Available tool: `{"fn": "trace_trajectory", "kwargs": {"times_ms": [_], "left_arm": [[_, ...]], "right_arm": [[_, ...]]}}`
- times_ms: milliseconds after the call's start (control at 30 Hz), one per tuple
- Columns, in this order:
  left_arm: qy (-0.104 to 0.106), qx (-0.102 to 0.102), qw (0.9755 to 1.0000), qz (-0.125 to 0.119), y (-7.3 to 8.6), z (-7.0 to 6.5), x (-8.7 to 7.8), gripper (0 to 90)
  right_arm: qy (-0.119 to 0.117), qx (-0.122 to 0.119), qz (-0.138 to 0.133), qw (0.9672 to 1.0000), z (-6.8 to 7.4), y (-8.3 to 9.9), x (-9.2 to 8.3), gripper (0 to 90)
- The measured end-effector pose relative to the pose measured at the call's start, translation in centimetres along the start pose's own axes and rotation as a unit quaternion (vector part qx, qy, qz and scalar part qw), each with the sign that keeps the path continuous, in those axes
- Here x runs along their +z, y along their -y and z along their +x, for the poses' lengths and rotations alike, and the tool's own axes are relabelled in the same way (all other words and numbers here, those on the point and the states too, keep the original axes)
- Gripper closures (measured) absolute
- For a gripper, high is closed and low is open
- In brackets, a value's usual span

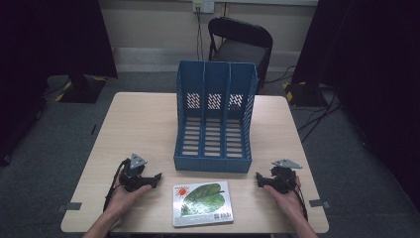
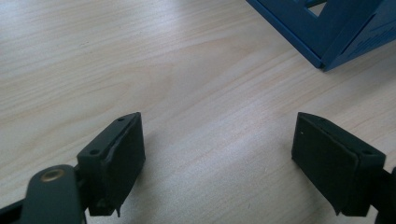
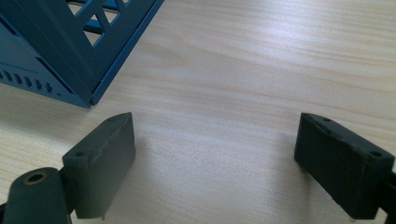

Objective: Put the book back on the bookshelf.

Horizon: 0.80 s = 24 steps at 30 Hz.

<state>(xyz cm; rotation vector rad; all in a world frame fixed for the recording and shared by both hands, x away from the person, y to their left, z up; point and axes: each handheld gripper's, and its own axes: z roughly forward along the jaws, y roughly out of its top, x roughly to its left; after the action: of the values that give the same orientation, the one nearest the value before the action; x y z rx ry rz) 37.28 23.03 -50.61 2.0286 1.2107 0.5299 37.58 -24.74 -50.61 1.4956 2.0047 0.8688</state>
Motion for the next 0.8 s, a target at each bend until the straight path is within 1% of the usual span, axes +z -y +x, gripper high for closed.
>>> {"fn": "trace_trajectory", "kwargs": {"times_ms": [133, 233, 300, 333, 400, 467, 500, 533, 567, 600, 633, 667, 700, 733, 767, 800], "left_arm": [[-0.001, -0.001, 1.0000, 0.001, 0.0, 0.1, 0.0, 17.5], [-0.002, -0.003, 1.0000, 0.001, 0.0, 0.2, -0.1, 19.6], [-0.004, -0.006, 1.0000, 0.003, -0.1, 0.2, -0.2, 21.0], [-0.003, -0.012, 0.9999, 0.006, -0.1, 0.1, -0.3, 21.2], [0.004, -0.017, 0.9998, 0.012, -0.2, 0.1, -0.4, 22.1], [0.014, -0.016, 0.9996, 0.018, -0.3, 0.1, -0.6, 23.5], [0.022, -0.023, 0.9993, 0.021, -0.3, 0.1, -0.9, 24.9], [0.029, -0.028, 0.9990, 0.022, -0.4, 0.1, -1.0, 25.3], [0.029, -0.028, 0.9990, 0.022, -0.4, 0.1, -1.0, 25.7], [0.041, -0.031, 0.9985, 0.015, -0.5, -0.3, -1.6, 26.9], [0.047, -0.027, 0.9985, 0.010, -0.6, -0.5, -1.9, 28.5], [0.056, -0.027, 0.9981, 0.005, -0.7, -0.7, -2.1, 29.9], [0.056, -0.027, 0.9981, 0.005, -0.7, -0.7, -2.1, 30.3], [0.076, -0.029, 0.9967, -0.001, -0.7, -1.3, -2.5, 31.4], [0.091, -0.032, 0.9953, -0.001, -0.7, -1.6, -2.6, 32.7], [0.103, -0.040, 0.9939, -0.004, -0.7, -1.9, -2.7, 34.0]], "right_arm": [[0.000, 0.000, 0.000, 1.0000, 0.0, 0.0, 0.0, 11.6], [0.000, 0.000, 0.000, 1.0000, 0.0, -0.1, 0.1, 11.4], [-0.001, 0.000, 0.000, 1.0000, 0.0, -0.1, 0.1, 11.5], [-0.001, -0.002, 0.004, 1.0000, 0.0, -0.1, 0.0, 12.3], [-0.005, -0.001, 0.006, 1.0000, -0.1, -0.2, -0.1, 14.6], [-0.024, 0.007, 0.006, 0.9997, -0.1, -0.4, -0.3, 15.8], [-0.028, 0.011, 0.008, 0.9995, 0.1, -0.6, -0.5, 15.9], [-0.031, 0.005, -0.004, 0.9995, 0.3, -0.7, -0.9, 15.9], [-0.031, 0.005, -0.004, 0.9995, 0.3, -0.7, -0.9, 15.9], [-0.041, -0.002, -0.020, 0.9989, 0.7, -0.9, -1.5, 15.9], [-0.049, -0.002, -0.030, 0.9984, 0.9, -0.9, -1.8, 15.9], [-0.057, -0.004, -0.035, 0.9977, 1.1, -0.9, -2.1, 15.9], [-0.061, -0.005, -0.037, 0.9975, 1.3, -0.9, -2.3, 15.9], [-0.066, -0.007, -0.039, 0.9971, 1.5, -0.8, -2.5, 15.8], [-0.069, -0.009, -0.040, 0.9968, 1.7, -0.8, -2.6, 15.9], [-0.069, -0.014, -0.039, 0.9967, 1.9, -0.7, -2.7, 15.8]]}}
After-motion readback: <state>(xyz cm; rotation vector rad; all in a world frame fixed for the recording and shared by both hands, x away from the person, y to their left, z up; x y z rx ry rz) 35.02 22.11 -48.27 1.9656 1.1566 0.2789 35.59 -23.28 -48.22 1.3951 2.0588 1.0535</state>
